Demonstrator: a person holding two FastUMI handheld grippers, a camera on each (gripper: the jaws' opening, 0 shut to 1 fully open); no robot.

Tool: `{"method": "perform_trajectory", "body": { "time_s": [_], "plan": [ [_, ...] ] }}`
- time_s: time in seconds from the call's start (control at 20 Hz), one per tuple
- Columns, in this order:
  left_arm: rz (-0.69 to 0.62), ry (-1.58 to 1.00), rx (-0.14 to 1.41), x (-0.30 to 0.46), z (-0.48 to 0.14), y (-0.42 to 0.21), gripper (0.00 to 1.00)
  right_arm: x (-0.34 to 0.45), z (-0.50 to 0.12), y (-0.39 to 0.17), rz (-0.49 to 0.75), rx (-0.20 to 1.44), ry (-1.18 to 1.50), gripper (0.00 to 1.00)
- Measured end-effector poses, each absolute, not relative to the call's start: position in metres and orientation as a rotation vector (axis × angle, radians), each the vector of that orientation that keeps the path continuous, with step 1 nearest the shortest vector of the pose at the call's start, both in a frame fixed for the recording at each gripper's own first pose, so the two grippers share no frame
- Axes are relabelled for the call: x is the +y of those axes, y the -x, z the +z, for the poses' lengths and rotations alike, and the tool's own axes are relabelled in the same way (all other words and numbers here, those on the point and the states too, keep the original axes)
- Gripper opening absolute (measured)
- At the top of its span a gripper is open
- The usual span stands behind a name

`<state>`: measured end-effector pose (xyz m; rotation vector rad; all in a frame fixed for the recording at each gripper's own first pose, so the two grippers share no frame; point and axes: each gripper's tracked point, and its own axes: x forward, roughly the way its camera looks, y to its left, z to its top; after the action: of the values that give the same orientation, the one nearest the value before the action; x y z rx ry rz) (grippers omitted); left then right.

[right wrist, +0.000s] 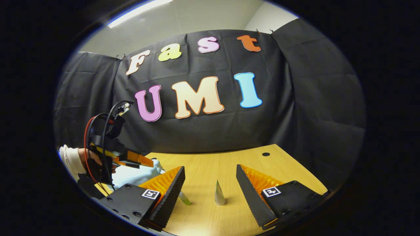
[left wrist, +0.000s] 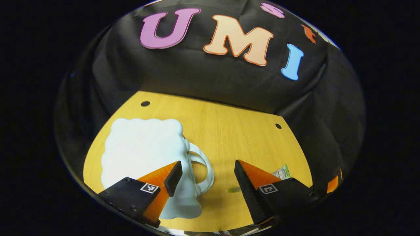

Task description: First open the suitcase, pack the skin care products into it, and then close the suitcase.

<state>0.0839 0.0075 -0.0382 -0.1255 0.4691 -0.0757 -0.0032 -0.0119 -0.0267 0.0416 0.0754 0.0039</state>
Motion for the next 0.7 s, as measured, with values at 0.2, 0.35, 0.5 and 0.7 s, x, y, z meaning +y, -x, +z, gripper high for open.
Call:
{"method": "perform_trajectory", "body": {
  "time_s": [0.2,0.35,0.5,0.7],
  "plan": [
    [-0.065,0.159,0.590,0.005,-0.055,-0.109,0.95,-0.028,-0.031,0.008,-0.031,0.085,-0.050,0.97],
    [-0.050,0.159,0.662,0.002,-0.068,-0.120,0.90,-0.035,-0.033,0.008,-0.045,0.094,-0.067,0.97],
    [-0.018,0.133,0.742,0.004,-0.084,-0.130,0.82,-0.042,-0.035,0.005,-0.054,0.098,-0.066,0.98],
    [0.003,0.137,0.842,-0.001,-0.106,-0.137,0.67,-0.045,-0.039,0.003,-0.047,0.109,-0.071,0.97]
  ]
}}
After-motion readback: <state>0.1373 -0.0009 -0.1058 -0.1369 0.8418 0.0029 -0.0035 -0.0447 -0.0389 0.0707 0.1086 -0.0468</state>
